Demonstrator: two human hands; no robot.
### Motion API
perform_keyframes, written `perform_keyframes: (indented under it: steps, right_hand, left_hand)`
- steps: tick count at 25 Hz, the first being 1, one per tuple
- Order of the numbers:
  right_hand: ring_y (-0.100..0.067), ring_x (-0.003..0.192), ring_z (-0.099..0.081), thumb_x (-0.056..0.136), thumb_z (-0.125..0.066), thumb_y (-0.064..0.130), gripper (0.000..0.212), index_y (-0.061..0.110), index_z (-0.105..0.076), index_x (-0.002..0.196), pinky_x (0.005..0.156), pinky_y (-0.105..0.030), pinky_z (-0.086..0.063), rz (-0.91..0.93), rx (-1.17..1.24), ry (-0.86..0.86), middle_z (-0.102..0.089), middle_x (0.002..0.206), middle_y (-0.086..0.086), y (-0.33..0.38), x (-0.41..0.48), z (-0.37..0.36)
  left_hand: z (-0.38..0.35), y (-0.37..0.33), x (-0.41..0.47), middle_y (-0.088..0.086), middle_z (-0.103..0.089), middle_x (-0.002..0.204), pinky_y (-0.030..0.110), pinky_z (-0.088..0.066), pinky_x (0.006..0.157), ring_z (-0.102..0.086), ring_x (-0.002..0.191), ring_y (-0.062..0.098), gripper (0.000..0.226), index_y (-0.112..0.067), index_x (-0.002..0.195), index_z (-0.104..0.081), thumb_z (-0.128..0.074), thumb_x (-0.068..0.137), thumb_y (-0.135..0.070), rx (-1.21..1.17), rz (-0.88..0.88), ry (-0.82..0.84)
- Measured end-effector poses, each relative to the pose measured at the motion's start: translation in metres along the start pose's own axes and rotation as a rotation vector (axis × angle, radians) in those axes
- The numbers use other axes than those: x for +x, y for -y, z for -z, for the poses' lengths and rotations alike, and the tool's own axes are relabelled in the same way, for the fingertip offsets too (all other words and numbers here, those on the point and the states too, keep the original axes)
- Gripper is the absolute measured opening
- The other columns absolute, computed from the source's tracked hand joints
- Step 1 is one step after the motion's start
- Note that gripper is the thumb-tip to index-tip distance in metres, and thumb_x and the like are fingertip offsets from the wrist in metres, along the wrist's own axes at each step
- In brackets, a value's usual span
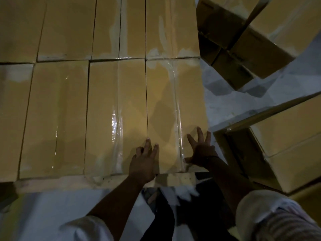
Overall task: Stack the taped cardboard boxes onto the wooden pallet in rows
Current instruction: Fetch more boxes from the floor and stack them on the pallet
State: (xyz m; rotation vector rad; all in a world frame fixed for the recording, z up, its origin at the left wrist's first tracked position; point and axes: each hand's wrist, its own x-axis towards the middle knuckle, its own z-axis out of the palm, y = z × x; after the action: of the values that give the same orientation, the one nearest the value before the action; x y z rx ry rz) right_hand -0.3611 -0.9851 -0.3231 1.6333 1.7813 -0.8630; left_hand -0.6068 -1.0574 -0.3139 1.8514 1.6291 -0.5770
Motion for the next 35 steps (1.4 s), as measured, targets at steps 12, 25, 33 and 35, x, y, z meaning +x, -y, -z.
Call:
perform_keyframes:
  steps: [12,25,33,35]
  right_hand:
    - [-0.051,0.149,0.013,0.081,-0.079,0.049,0.122,0.039,0.016,0.157,0.112,-0.062,-0.035,0.135,-0.005,-0.112,0.045,0.156,-0.004,-0.039,-0.032,-0.075]
    - [-0.045,0.148,-0.011,0.088,-0.076,0.035,0.104,0.042,0.0,0.159,0.112,-0.052,-0.041,0.164,0.006,-0.229,0.036,0.161,0.001,-0.044,-0.031,-0.08]
    - [-0.049,0.148,-0.003,0.088,-0.072,0.046,0.105,0.039,0.005,0.159,0.112,-0.059,-0.037,0.12,-0.024,-0.191,0.04,0.159,-0.002,-0.035,-0.03,-0.078]
    - [-0.05,0.149,-0.001,0.088,-0.068,0.054,0.101,0.036,0.002,0.159,0.112,-0.061,-0.033,0.104,-0.018,-0.178,0.034,0.162,-0.005,-0.032,-0.036,-0.073]
  left_hand:
    - [-0.04,-0.017,-0.009,0.005,0.007,0.172,0.045,-0.055,0.098,-0.024,0.144,0.038,0.113,-0.028,0.163,-0.005,-0.081,0.081,-0.015,0.061,0.085,-0.246]
    - [-0.043,-0.013,-0.005,0.002,0.01,0.172,0.045,-0.054,0.098,-0.024,0.144,0.035,0.114,-0.03,0.163,-0.001,-0.081,0.083,-0.025,0.111,0.089,-0.244]
    - [-0.043,-0.012,-0.004,0.003,0.008,0.171,0.044,-0.055,0.097,-0.025,0.143,0.035,0.116,-0.03,0.163,-0.002,-0.083,0.081,-0.024,0.102,0.078,-0.237]
    - [-0.035,-0.013,-0.003,0.002,0.008,0.172,0.046,-0.051,0.103,-0.025,0.144,0.035,0.118,-0.03,0.163,-0.002,-0.085,0.079,-0.027,0.076,0.083,-0.177]
